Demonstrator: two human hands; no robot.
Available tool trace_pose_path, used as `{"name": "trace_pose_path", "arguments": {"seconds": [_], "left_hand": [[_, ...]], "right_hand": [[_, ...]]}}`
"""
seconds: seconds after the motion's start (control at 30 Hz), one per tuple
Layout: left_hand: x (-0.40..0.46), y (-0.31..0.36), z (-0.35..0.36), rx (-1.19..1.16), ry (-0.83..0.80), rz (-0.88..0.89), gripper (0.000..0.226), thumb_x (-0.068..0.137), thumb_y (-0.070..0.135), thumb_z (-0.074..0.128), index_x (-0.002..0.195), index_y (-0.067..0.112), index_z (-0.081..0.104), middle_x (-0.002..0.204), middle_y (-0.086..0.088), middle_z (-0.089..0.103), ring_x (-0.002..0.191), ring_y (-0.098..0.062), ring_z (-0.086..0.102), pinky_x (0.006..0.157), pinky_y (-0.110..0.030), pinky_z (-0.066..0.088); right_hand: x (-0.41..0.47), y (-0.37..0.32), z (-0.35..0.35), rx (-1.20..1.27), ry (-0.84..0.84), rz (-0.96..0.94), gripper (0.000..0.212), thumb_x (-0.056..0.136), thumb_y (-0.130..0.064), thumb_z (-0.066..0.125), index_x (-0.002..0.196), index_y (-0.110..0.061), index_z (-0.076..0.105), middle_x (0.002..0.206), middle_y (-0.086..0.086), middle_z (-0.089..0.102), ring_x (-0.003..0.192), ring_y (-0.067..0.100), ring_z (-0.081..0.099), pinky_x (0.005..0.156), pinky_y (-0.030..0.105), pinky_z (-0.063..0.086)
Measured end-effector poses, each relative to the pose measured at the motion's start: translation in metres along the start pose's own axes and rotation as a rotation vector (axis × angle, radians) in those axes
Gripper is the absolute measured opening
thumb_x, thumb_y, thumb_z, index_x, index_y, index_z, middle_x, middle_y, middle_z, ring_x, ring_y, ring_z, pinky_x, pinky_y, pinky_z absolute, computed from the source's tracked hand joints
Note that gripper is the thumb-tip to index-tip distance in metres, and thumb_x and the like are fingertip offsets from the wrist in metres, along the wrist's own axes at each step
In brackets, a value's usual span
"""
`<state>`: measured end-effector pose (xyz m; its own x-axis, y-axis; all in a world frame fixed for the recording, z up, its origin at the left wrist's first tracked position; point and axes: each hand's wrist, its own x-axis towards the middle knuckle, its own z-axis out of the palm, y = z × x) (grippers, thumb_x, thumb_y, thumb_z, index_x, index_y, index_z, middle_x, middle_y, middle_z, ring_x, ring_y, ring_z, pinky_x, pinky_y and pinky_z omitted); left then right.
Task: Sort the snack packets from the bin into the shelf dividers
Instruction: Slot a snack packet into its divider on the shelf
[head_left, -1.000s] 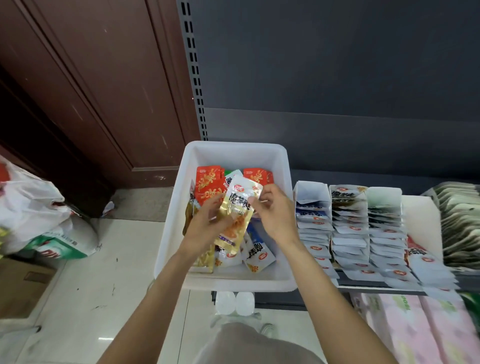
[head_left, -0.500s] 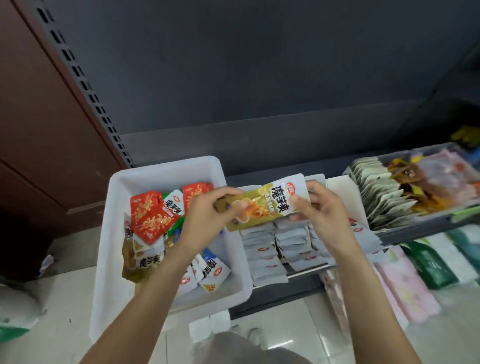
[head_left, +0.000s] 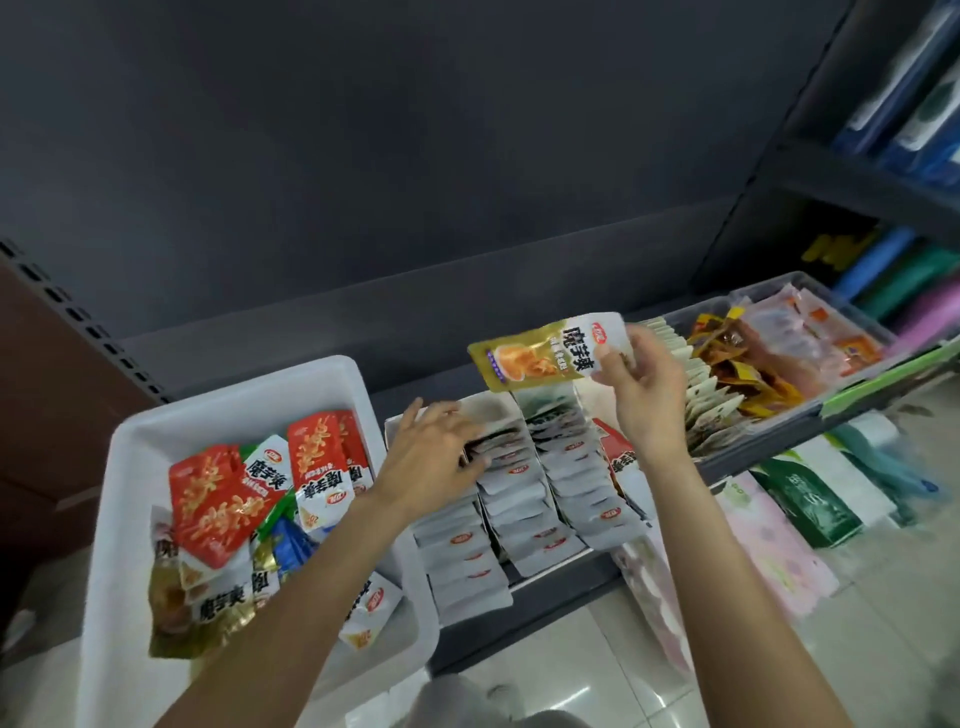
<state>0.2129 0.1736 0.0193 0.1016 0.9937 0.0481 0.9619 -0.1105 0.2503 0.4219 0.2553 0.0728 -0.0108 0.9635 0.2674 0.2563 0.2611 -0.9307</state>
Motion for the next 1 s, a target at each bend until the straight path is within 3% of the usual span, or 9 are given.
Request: {"name": "trace_pose_path", "arguments": {"seconds": [0.07,0.2,0.3,0.4,0.57,0.63,0.83,0.93,1.0], "left_hand": [[-0.006,-0.001,0.003,0.072,-0.036,0.057,0.048,0.092,0.051,0.041,0.133,0.028,0.051,0.136,0.009,0.052,0.135,-0.015,0.032,0.113,-0.04,0.011],[-0.008,0.001,0.002,0.009,0.023,0.074,0.045,0.092,0.047,0.044,0.129,0.026,0.056,0.132,0.008,0.056,0.127,-0.017,0.04,0.105,-0.033,0.024],[-0.008,0.003,0.004,-0.009,0.06,0.045,0.041,0.093,0.044,0.049,0.129,0.027,0.056,0.13,0.009,0.057,0.121,-0.015,0.042,0.101,-0.03,0.028],[-0.011,0.006,0.007,-0.016,0.069,0.029,0.043,0.092,0.043,0.05,0.131,0.026,0.054,0.129,0.007,0.058,0.12,-0.015,0.044,0.101,-0.029,0.03],[-0.025,0.002,-0.003,-0.051,0.198,0.006,0.039,0.09,0.038,0.054,0.126,0.022,0.059,0.121,0.004,0.062,0.117,-0.016,0.049,0.101,-0.031,0.033],[-0.039,-0.002,-0.009,-0.079,0.328,-0.016,0.034,0.089,0.037,0.051,0.116,0.023,0.065,0.112,0.007,0.066,0.108,-0.014,0.054,0.096,-0.03,0.039],[-0.124,-0.046,-0.013,-0.129,0.743,-0.256,0.023,0.088,0.022,0.054,0.1,0.013,0.071,0.092,0.002,0.072,0.081,-0.012,0.065,0.072,-0.027,0.052],[-0.18,-0.069,-0.017,-0.017,0.814,-0.394,0.023,0.086,0.02,0.052,0.092,0.009,0.071,0.083,-0.001,0.07,0.074,-0.012,0.06,0.07,-0.019,0.042],[-0.21,-0.085,-0.02,0.011,0.794,-0.517,0.022,0.083,0.019,0.053,0.093,0.009,0.07,0.085,-0.002,0.069,0.077,-0.015,0.055,0.07,-0.023,0.039]], "right_hand": [[0.01,-0.002,0.007,-0.212,-0.117,-0.192,0.012,0.094,-0.017,0.057,0.103,-0.02,0.064,0.085,-0.011,0.067,0.076,0.007,0.062,0.068,0.024,0.05],[0.021,-0.006,0.033,-0.529,-0.369,-0.479,0.011,0.091,-0.019,0.06,0.099,-0.023,0.065,0.09,-0.01,0.07,0.081,0.014,0.065,0.065,0.034,0.052],[0.018,0.002,0.055,-0.713,-0.526,-0.514,0.012,0.092,-0.025,0.058,0.098,-0.027,0.068,0.095,-0.008,0.071,0.087,0.021,0.066,0.069,0.035,0.051],[0.009,0.014,0.072,-0.919,-0.636,-0.536,0.02,0.094,-0.023,0.05,0.101,-0.026,0.07,0.1,-0.006,0.07,0.093,0.022,0.063,0.083,0.03,0.037],[0.004,0.025,0.084,-1.025,-0.619,-0.519,0.024,0.094,-0.021,0.047,0.097,-0.026,0.07,0.097,0.0,0.073,0.09,0.023,0.064,0.088,0.032,0.03],[0.001,0.031,0.084,-0.991,-0.591,-0.547,0.024,0.093,-0.017,0.05,0.104,-0.026,0.069,0.1,0.0,0.073,0.092,0.023,0.065,0.088,0.034,0.033],[-0.05,-0.005,0.094,-0.495,-0.351,-0.604,0.03,0.085,-0.006,0.056,0.111,-0.014,0.068,0.102,0.003,0.07,0.09,0.022,0.062,0.084,0.035,0.046],[-0.096,-0.033,0.125,-0.373,-0.623,-0.603,0.027,0.088,-0.008,0.055,0.111,-0.014,0.067,0.101,0.002,0.07,0.088,0.018,0.063,0.08,0.028,0.045],[-0.123,-0.04,0.154,-0.356,-0.849,-0.564,0.028,0.091,-0.009,0.055,0.115,-0.016,0.066,0.109,0.001,0.069,0.096,0.018,0.064,0.086,0.029,0.046]]}}
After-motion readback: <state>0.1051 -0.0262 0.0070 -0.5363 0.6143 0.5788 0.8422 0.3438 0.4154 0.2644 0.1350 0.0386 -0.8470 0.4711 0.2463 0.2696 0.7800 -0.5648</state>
